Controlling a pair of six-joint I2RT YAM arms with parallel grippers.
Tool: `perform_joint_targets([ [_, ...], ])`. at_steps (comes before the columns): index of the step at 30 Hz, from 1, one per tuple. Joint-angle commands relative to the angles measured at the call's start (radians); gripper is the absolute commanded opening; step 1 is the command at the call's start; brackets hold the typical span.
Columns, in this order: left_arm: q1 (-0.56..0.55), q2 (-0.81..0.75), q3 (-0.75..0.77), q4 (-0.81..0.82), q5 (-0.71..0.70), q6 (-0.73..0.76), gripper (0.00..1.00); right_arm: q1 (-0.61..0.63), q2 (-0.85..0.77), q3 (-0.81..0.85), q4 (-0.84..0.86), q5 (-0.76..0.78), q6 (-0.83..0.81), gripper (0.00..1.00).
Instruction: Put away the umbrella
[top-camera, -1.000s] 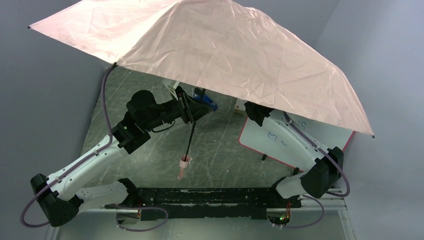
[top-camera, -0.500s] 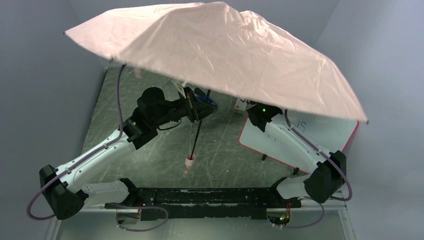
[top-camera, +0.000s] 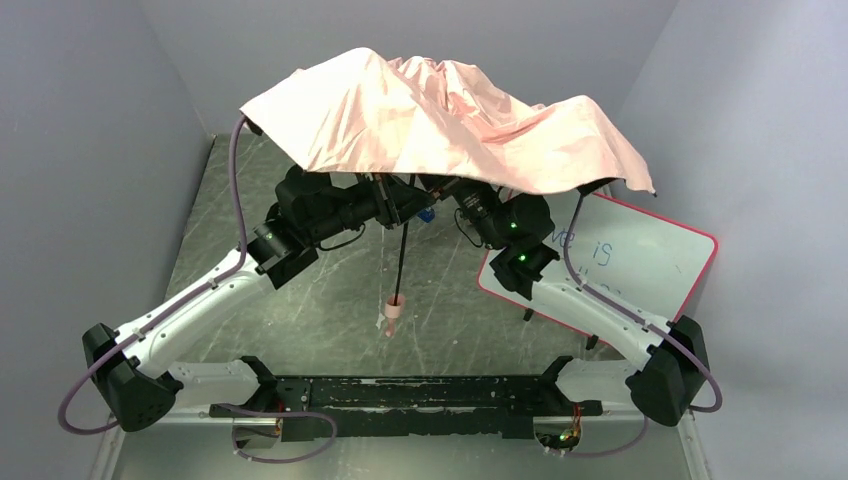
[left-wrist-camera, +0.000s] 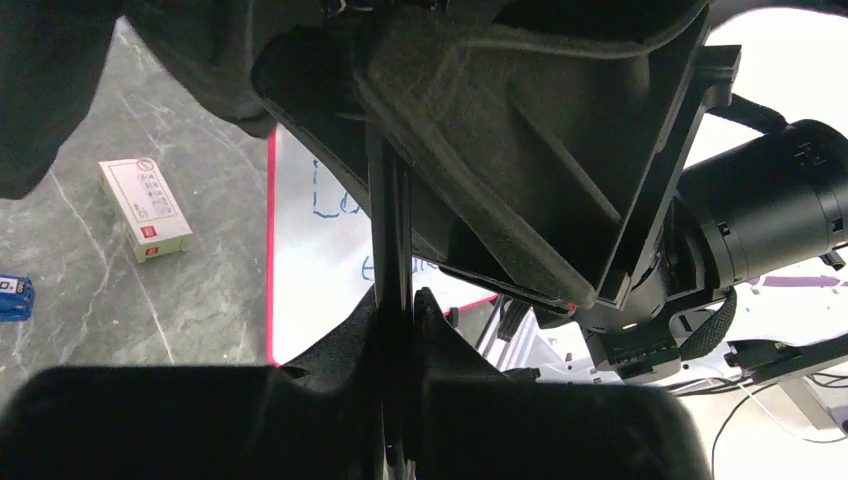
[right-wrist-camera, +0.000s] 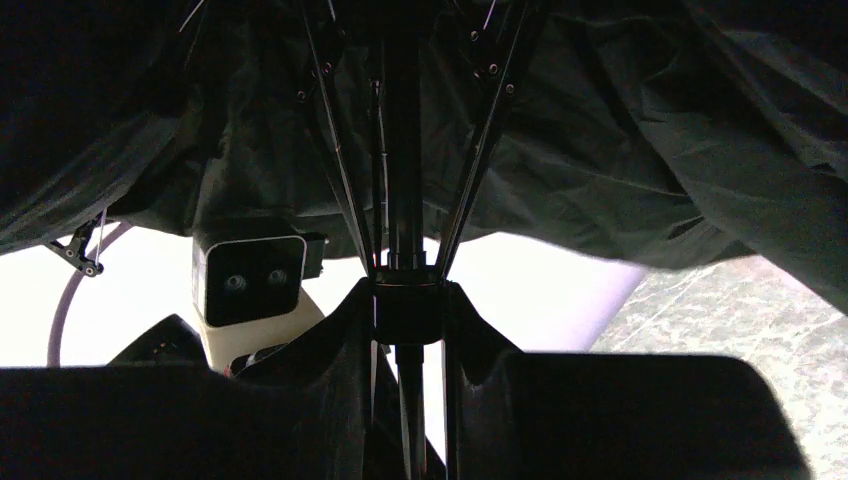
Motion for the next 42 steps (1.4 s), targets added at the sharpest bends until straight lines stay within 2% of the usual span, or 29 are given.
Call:
perform_joint_targets([
  [1, 0.001, -0.024, 0.07, 0.16, -0.051, 0.054, 0.05, 0.022, 0.022, -0.007, -0.071, -0.066, 0.008, 0.0],
  [6, 0.001, -0.037, 0.043, 0.129, -0.028, 0.063, 0.05, 0.015, 0.018, 0.053, -0.084, 0.034, 0.014, 0.0],
  [9, 0.001, -0.053, 0.005, 0.115, -0.013, 0.068, 0.25, -0.008, 0.028, 0.105, -0.086, 0.069, 0.045, 0.0],
  [12, 0.001, -0.081, -0.036, 0.101, -0.016, 0.065, 0.5, -0.034, 0.045, 0.142, -0.054, 0.104, 0.107, 0.0],
  [14, 0.001, -0.096, -0.057, 0.09, -0.019, 0.064, 0.58, -0.053, 0.066, 0.165, -0.024, 0.116, 0.149, 0.0],
  [17, 0.001, -0.116, -0.084, 0.065, -0.011, 0.065, 0.63, -0.074, 0.103, 0.208, 0.032, 0.106, 0.193, 0.0],
  [24, 0.001, -0.154, -0.137, 0.005, -0.019, 0.075, 0.63, -0.085, 0.15, 0.262, 0.103, 0.092, 0.201, 0.0],
  [28, 0.001, -0.172, -0.152, -0.023, -0.022, 0.084, 0.56, -0.088, 0.145, 0.262, 0.124, 0.084, 0.175, 0.0],
  [34, 0.002, -0.193, -0.162, -0.04, -0.038, 0.085, 0.52, -0.091, 0.131, 0.254, 0.123, 0.075, 0.133, 0.0],
  [39, 0.001, -0.185, -0.135, -0.062, -0.025, 0.093, 0.48, -0.091, 0.126, 0.251, 0.129, 0.031, 0.083, 0.0],
  [42, 0.001, -0.169, -0.106, -0.087, -0.001, 0.108, 0.42, -0.092, 0.11, 0.237, 0.128, 0.024, 0.056, 0.0],
])
